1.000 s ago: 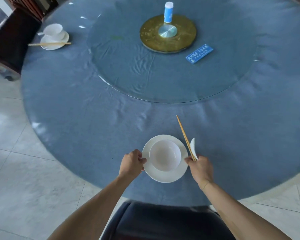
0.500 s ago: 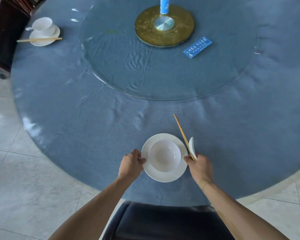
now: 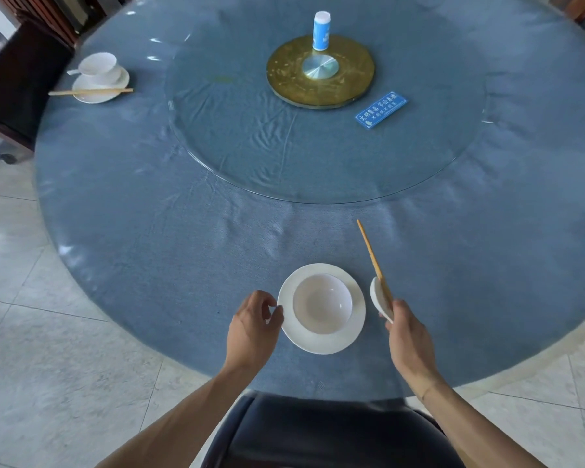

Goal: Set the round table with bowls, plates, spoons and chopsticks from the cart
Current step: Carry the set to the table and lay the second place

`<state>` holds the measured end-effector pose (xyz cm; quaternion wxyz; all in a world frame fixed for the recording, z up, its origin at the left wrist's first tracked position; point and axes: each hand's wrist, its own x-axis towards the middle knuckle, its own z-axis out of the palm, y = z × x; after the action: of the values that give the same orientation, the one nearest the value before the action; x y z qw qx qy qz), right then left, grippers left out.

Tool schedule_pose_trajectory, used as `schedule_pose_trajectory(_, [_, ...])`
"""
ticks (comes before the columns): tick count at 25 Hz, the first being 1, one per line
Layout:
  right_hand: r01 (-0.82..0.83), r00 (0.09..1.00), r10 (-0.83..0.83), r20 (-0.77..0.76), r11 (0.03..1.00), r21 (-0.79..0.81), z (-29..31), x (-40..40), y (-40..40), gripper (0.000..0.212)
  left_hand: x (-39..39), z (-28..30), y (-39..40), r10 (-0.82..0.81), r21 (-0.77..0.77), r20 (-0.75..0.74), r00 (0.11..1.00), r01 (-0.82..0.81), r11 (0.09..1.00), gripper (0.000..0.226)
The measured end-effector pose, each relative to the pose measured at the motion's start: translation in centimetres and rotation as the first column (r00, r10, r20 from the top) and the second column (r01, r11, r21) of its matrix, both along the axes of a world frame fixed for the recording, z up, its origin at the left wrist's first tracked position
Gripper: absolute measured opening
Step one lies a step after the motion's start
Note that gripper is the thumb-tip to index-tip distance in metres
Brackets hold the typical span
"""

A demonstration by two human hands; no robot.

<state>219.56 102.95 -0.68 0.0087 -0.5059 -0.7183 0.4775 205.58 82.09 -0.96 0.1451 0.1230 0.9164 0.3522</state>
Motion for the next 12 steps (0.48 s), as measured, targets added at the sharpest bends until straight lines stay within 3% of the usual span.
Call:
schedule_pose_trajectory(3, [0.008, 0.996, -0.012, -0.091, 0.999, -0.045, 1.0, -0.9, -1.7, 0.023, 3.5, 1.7, 2.0, -0.159, 0.095, 0.307, 0.938, 0.136, 0.986, 0.010])
schedule_pose_trajectory(6, [-0.074, 0.988, 0.064, -0.144, 0.995, -0.068, 0.8, -1.1, -4.0, 0.030, 6.5, 2.6, 3.8, -0.168, 0.240, 0.693, 0.701, -0.004, 0.971, 0.024])
schedule_pose_trajectory(12, [-0.118, 0.981, 0.097, -0.166, 0.986, -0.117, -0.9, -0.9, -5.8, 0.010, 8.0, 2.2, 4.0, -0.047, 0.249, 0.880, 0.473, -0.374, 0.894, 0.031])
